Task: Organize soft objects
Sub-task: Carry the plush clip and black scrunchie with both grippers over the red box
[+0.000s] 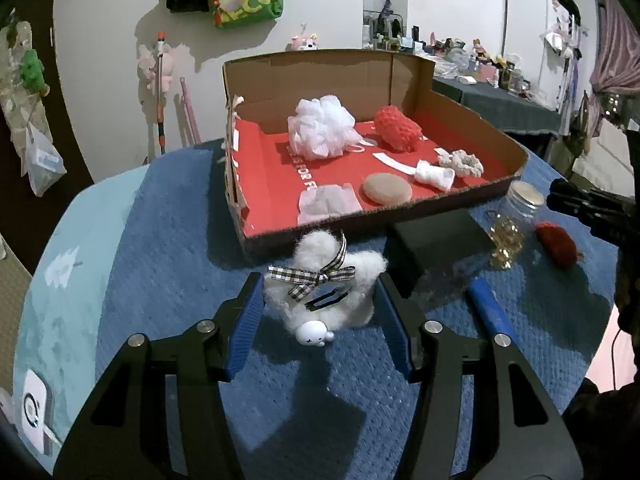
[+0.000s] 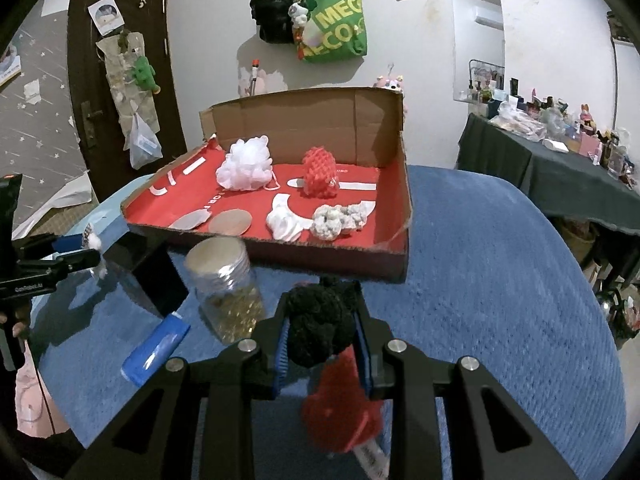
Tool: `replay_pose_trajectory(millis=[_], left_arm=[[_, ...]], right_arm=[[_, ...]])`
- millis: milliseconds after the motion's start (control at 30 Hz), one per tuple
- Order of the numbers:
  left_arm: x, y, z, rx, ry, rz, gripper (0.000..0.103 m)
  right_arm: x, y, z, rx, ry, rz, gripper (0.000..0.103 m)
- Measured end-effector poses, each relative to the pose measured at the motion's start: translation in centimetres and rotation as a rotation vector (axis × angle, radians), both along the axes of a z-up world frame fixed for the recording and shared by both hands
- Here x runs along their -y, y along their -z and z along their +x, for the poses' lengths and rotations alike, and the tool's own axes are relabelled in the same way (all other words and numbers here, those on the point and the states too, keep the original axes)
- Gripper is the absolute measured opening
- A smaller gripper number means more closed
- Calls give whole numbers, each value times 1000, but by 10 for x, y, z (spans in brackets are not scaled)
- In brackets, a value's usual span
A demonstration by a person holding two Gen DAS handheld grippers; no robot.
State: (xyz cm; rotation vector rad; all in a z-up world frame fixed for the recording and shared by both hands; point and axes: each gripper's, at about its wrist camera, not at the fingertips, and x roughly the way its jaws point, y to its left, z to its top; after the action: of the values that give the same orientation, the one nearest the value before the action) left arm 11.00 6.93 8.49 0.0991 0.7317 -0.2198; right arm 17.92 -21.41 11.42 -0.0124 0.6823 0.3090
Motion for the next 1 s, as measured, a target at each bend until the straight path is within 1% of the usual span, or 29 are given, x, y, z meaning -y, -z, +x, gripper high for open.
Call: replay_pose_trajectory(millis=[233,433,733,900,1000], left_arm=[[-1,-12,14,16,15,23,54],[1,-22,32,16,43,21,54],[18,-36,72,-17,126,-10,54],[33,-39,108,-72,175,-33,54],[43,-38,128,-101,197,-26,54]], right_arm=[[-4,-7,23,-16,-34,-4,29],[-12,-12,43,-42,-78,-2,29],[-29,-27,80,-71,-160,6,29],[-46,-34,111,-108,-216,0,29],[-55,-34,133,-152,-249,9,29]])
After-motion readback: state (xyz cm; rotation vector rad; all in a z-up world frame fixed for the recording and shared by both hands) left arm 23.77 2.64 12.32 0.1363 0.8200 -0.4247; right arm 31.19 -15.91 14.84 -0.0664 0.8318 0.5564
